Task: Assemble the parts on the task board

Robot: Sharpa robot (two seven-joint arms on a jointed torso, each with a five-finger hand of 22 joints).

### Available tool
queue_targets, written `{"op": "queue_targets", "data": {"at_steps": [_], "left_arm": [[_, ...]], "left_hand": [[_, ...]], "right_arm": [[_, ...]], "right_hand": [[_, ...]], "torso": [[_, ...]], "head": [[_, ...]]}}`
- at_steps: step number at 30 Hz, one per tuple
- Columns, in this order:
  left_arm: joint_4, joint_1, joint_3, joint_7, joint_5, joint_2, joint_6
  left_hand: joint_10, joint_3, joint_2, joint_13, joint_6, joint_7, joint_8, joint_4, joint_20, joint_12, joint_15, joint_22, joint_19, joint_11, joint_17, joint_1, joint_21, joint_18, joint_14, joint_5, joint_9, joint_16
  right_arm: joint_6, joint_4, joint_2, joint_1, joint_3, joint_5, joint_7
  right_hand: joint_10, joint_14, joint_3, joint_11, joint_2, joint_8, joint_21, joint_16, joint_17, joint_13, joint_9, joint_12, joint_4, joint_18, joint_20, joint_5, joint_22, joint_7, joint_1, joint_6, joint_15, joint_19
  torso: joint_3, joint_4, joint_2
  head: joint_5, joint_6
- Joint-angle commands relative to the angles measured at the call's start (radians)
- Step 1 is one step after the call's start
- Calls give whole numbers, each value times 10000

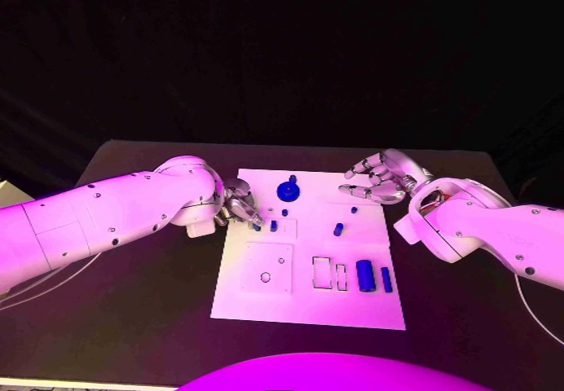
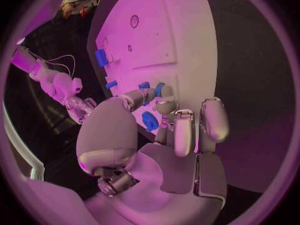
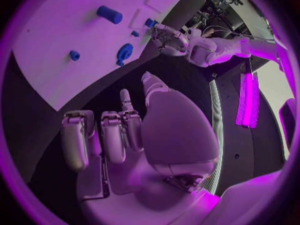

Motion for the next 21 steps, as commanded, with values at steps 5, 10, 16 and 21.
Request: {"op": "queue_targets", "data": {"at_steps": [5, 10, 16, 21], "left_arm": [[-24, -46, -35, 50, 96, 38, 142], [-45, -46, -35, 49, 103, 35, 116], [-78, -46, -35, 45, 104, 28, 93], [-103, -46, -35, 41, 86, 8, 59]], "left_hand": [[68, -505, 32, 131, 158, -184, -19, 102, -72, 130, -88, -16, 46, -42, 1876, -366, -87, -72, 845, -174, -198, 61], [53, -1213, -18, 177, 235, -184, -58, 481, -85, 150, -92, -24, 57, -40, 1900, -457, -109, -72, 851, -210, -331, 74], [48, -1596, -37, 203, 267, -181, -80, 712, -88, 160, -92, -26, 63, -37, 1907, -447, -120, -72, 852, -272, -408, 78], [56, -2011, -94, 247, 304, -180, -89, 964, -87, 184, -90, -23, 71, -35, 1934, -440, -128, -73, 858, -363, -474, 90]], "right_arm": [[81, 13, -3, -8, 0, -37, 84], [75, 14, -7, -8, 0, -35, 87], [66, 16, -14, -8, 0, -34, 88], [60, 16, -18, -8, 0, -32, 91]], "right_hand": [[310, 942, 34, -44, -2, 63, -34, -51, 2196, 1890, 13, -43, 7, 18, -51, 34, 2265, -26, -83, 48, -70, 764], [311, 939, 32, -44, -5, 63, -41, -56, 2185, 1890, 12, -42, 8, 19, -52, 33, 2261, -25, -90, 43, -70, 762], [311, 939, 32, -44, -5, 63, -41, -56, 2185, 1890, 12, -42, 8, 19, -52, 33, 2261, -25, -90, 43, -70, 762], [308, 937, 30, -43, -6, 64, -50, -59, 2177, 1887, 11, -47, 11, 22, -52, 32, 2256, -25, -100, 39, -70, 758]], "torso": [[-1, 6, -10], [-1, 4, -6], [-1, -2, -7], [-2, 6, -7]], "head": [[-8, -10], [-9, -17], [-10, -14], [-18, -8]]}}
